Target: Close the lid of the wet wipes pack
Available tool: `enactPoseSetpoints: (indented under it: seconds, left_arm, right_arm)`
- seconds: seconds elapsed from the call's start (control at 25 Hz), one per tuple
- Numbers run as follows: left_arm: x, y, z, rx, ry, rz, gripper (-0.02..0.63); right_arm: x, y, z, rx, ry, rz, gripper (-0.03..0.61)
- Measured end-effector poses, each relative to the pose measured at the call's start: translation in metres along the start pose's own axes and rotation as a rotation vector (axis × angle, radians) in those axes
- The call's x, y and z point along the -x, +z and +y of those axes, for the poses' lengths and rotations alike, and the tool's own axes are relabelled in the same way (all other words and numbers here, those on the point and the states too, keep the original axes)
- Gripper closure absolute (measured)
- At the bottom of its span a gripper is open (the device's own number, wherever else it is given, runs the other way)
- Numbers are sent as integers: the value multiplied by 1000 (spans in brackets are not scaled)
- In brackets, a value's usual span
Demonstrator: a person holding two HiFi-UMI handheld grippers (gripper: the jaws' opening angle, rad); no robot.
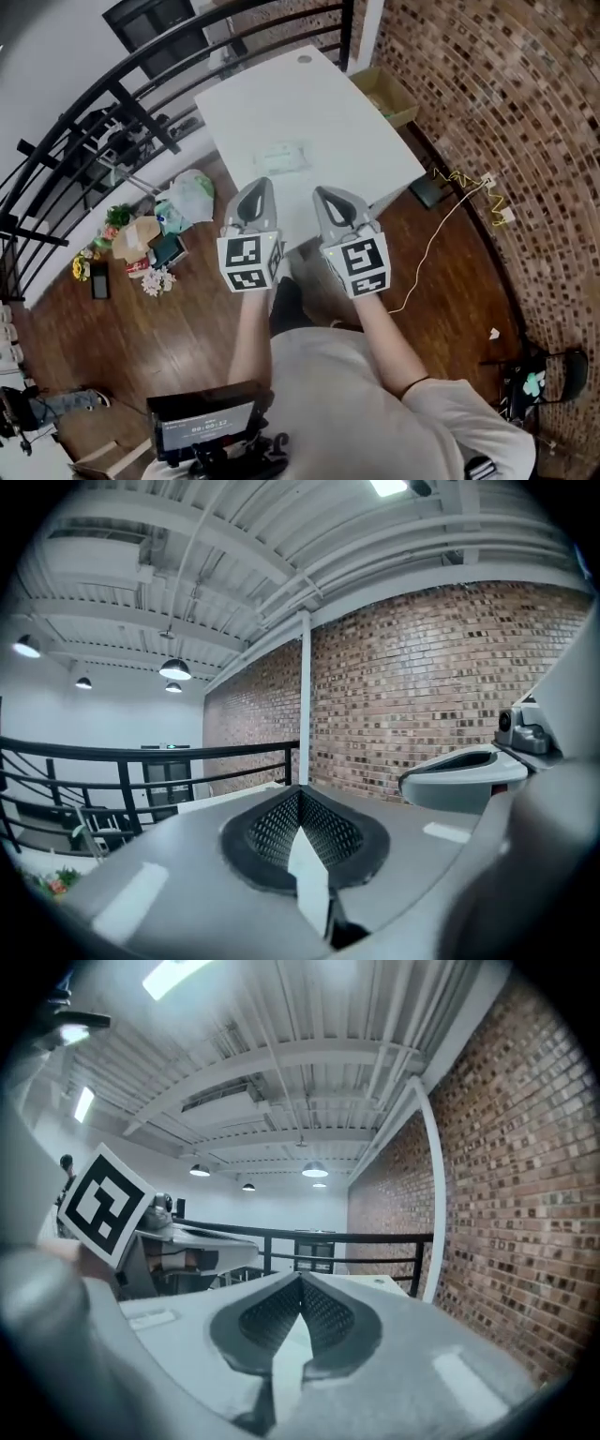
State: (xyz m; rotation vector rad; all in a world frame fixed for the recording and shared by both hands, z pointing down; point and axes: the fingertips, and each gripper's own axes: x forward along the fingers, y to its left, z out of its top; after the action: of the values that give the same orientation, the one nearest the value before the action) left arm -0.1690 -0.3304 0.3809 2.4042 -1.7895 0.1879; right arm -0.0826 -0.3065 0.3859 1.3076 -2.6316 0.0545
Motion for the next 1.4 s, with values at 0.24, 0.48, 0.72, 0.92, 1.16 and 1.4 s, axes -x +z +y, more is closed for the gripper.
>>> enactPoseSetpoints:
  seconds: [0.24,0.48,0.72,0.92,1.16,1.4]
  left_arm:
    - [80,3,-59,-38,44,8,598]
    - [129,57,-56,-82,87,-72,598]
    - [157,62,-23,-93,117,-111,598]
    - [176,61,6,-53,127,-114,598]
    - [174,64,22,-57,119,-124,598]
    - [174,64,26,-75,109,-134,598]
  right_arm:
    - [84,-10,21,-83,53,-33,588]
    - [102,58,58,-16,93,-151,588]
    - [88,84,93,28,97,-191,588]
    - [76,82,118,35,96,-169,588]
    - [65,91,124,49,81,-179,588]
    - [68,96,125,69,60,-183,588]
